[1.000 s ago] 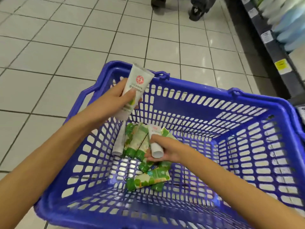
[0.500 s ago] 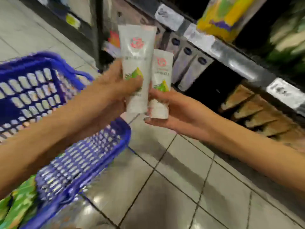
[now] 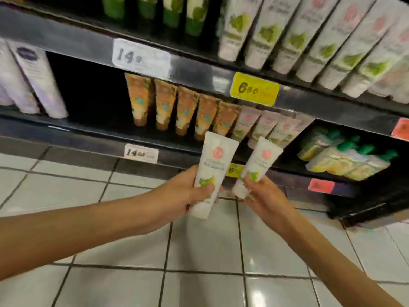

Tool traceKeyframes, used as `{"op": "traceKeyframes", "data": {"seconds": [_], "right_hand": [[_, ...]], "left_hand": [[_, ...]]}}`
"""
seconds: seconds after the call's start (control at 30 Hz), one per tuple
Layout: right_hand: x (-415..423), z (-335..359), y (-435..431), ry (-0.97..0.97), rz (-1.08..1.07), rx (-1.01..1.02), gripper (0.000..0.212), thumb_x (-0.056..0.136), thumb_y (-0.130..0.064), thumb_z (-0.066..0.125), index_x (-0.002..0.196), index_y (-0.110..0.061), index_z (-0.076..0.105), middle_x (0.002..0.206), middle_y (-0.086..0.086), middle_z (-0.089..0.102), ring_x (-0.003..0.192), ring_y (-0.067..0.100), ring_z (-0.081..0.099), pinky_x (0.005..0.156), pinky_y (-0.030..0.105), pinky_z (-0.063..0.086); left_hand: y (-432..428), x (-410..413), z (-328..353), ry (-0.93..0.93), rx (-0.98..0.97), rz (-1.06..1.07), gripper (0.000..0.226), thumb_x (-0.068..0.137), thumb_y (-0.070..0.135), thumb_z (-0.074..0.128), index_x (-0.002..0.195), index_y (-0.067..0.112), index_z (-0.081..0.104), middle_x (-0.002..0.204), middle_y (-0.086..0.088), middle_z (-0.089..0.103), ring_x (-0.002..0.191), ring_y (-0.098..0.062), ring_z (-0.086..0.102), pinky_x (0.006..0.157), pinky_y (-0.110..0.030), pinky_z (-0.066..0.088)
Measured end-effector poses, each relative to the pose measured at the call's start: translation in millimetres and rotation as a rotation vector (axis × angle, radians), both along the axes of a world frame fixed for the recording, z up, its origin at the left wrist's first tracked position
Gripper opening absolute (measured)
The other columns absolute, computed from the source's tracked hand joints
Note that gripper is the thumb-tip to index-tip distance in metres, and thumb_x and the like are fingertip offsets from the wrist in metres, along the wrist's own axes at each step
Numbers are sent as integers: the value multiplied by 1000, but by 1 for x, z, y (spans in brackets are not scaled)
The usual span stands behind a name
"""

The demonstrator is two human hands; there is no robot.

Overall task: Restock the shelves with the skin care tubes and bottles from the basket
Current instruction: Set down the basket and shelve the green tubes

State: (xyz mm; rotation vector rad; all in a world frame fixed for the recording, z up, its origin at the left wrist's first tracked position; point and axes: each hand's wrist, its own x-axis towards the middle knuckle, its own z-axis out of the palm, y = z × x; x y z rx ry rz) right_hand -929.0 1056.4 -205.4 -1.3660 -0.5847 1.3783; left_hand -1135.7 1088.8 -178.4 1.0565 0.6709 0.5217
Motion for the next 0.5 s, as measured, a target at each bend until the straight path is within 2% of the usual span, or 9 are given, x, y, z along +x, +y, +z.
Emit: {"op": "traceKeyframes", "data": {"seconds": [0.1, 0.2, 0.3, 0.4, 0.5], "right_hand": [[61, -20, 7, -232, -187, 48, 20, 90, -4, 52, 110, -9, 57, 107, 8, 63, 94, 19, 61, 84, 30, 49], [111, -25, 29, -497, -341, 97, 35, 90, -6, 57, 123, 1, 49, 121, 16, 58, 110, 25, 56, 90, 32, 45], [136, -25, 56, -732, -408, 92, 39, 88, -11, 60, 124, -2, 47, 123, 15, 58, 111, 23, 55, 89, 29, 42], [146, -31, 79, -840, -399, 71, 40, 88, -11, 61, 126, -6, 46, 123, 13, 57, 106, 18, 52, 87, 27, 39], [147, -37, 94, -836, -418, 65, 41, 90, -9, 58, 128, -7, 44, 127, 11, 55, 116, 23, 51, 88, 24, 36]], "left_hand": [[0, 31, -11, 4, -4, 70, 31, 90, 14, 50, 112, 36, 50, 90, 14, 72, 82, 0, 67, 67, -17, 53], [1, 48, -14, -2, 8, 172, 31, 89, 17, 50, 109, 41, 50, 99, 13, 71, 89, -1, 67, 66, -17, 54], [6, 58, -14, -28, -53, 269, 39, 86, 17, 51, 122, 34, 48, 114, 5, 64, 101, -11, 64, 72, -25, 55], [13, 62, -11, -24, -79, 300, 43, 87, 17, 51, 127, 29, 45, 120, 2, 61, 110, -15, 58, 80, -30, 53], [19, 58, -9, -4, -53, 288, 42, 87, 17, 51, 127, 29, 45, 121, 0, 61, 111, -15, 58, 79, -31, 54]]}}
